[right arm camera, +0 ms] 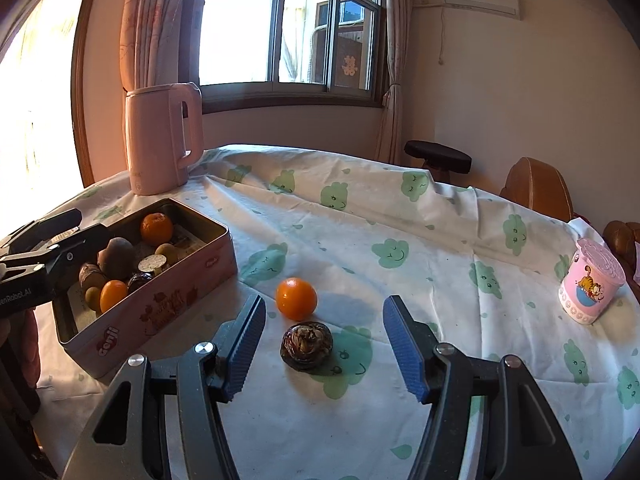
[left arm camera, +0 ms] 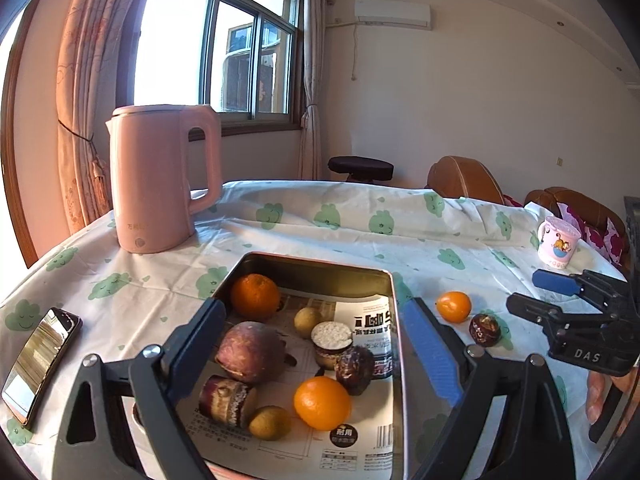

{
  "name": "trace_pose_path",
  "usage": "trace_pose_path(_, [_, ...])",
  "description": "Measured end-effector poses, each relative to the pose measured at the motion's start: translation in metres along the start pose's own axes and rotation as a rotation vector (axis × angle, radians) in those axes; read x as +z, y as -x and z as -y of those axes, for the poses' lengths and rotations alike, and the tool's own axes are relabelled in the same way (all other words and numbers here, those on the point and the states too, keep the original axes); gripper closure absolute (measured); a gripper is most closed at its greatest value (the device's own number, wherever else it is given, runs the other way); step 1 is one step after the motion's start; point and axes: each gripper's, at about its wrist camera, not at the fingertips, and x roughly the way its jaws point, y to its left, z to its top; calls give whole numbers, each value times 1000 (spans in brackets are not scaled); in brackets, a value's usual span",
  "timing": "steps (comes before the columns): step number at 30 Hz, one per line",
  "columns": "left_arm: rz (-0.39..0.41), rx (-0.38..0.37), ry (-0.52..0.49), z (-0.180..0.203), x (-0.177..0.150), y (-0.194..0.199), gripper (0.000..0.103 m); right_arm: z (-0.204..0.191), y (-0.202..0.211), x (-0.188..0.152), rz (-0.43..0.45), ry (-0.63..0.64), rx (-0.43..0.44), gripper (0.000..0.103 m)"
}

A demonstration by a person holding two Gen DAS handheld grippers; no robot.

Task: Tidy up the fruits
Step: 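Grasp a brown scaly fruit with the left tool while the right tool grasps an orange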

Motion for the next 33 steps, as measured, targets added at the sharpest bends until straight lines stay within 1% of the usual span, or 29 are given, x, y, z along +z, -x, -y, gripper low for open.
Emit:
trace_pose_path(4, [1, -6, -25, 11, 2, -1, 8, -12, -22, 8, -48, 29, 28, 40])
trace_pose_path(7, [-1, -9, -42, 16, 3, -2, 8, -21, -42, 14, -88, 56, 20, 40])
trace_pose_path(9, [-1, -12, -51, 19, 5, -3, 8, -25, -55, 17, -131, 65, 23, 42])
trace_pose_path(10, [-3, -12, -56, 20, 6, -4, 8, -25, -63, 18, -157, 66, 20, 47])
trace_pose_path(11, [-3, -12, -60, 21, 6, -5, 8, -25, -69, 19, -174, 64, 20, 49])
trace_pose_path(13, [-7, -12, -64, 23, 7, -8, 8, -24, -79, 20, -211, 60, 25, 62])
trace_pose_path(14, [-11, -14, -64, 24, 8, -9, 8, -23, -84, 19, -237, 59, 24, 62])
trace_pose_path(15, [-12, -17, -64, 25, 9, -10, 8, -23, -87, 18, -247, 58, 23, 64])
trace_pose_path(16, [-15, -21, -65, 27, 10, -11, 8, -20, -87, 18, -243, 47, 32, 69])
trace_pose_path(18, [-15, -25, -66, 30, 13, -13, 8, -16, -81, 17, -230, 18, 65, 69])
trace_pose_path(19, [-15, -30, -68, 32, 14, -13, 8, -15, -75, 17, -212, 13, 66, 69])
trace_pose_path(24, [-22, -71, -84, 55, 17, -16, 8, 4, -40, 16, -114, -36, 29, 69])
trace_pose_path(26, [-38, -99, -91, 67, 16, -21, 8, 16, -25, 13, -91, -48, -3, 69])
trace_pose_path(29, [-73, -147, -106, 88, 13, -30, 8, 36, -11, 3, -83, -80, -48, 69])
trace_pose_path(32, [-119, -192, -128, 109, 8, -41, 10, 59, -4, -9, -87, -148, -68, 69])
trace_pose_path(33, [-134, -205, -136, 116, 7, -45, 11, 64, -4, -14, -90, -168, -72, 69])
